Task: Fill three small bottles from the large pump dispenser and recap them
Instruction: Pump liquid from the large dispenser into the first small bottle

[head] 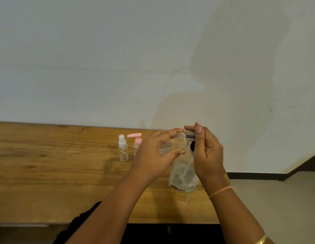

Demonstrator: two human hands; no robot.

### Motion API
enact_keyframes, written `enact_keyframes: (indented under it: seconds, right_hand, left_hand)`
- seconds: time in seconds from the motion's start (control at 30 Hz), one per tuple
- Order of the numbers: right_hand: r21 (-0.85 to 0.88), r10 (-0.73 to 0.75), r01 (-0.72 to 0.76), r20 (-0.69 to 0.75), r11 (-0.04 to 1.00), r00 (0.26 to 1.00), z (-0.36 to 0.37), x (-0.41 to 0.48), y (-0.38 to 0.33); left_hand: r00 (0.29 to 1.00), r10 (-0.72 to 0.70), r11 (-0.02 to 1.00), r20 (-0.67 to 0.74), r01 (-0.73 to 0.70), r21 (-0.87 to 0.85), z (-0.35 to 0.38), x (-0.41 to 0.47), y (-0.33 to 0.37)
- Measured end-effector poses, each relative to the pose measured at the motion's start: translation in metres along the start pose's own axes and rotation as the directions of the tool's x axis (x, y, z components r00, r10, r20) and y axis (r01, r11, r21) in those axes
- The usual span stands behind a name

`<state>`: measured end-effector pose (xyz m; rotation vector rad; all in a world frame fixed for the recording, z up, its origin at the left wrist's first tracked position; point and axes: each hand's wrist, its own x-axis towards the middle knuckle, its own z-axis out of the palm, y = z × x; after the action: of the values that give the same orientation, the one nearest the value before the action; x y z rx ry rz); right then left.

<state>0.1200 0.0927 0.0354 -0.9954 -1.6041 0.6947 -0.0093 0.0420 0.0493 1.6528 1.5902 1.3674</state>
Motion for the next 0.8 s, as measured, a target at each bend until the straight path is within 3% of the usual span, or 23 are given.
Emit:
enact_keyframes:
  seconds: [0.2, 0.33, 0.63, 0.8]
  right_hand:
    - [0.060, -0.046, 0.049, -0.044, 0.997, 0.998, -0.005, -0.002, -0.007]
    - [-0.005, -0.106, 0.106, -0.062, 0.994, 0.992, -0.005, 0.000, -0.009]
    - [-0.021, -0.069, 0.068, -0.060, 0.998, 0.996, 0.002, -0.007, 0.002]
    - [0.043, -0.082, 0.086, -0.085, 0.995, 0.993, -0.004, -0.003, -0.007]
  left_hand:
    - [0.998, 0.058, 0.998, -0.014, -0.058, 0.000, 0.002, -0.001, 0.006]
    - [0.995, 0.092, 0.996, -0.023, -0.092, 0.022, 0.000, -0.001, 0.006]
    - [0.999, 0.042, 0.999, 0.014, -0.042, 0.024, -0.001, -0.003, -0.002]
    - [0.996, 0.086, 0.996, -0.005, -0.086, 0.016, -0.001, -0.003, 0.007]
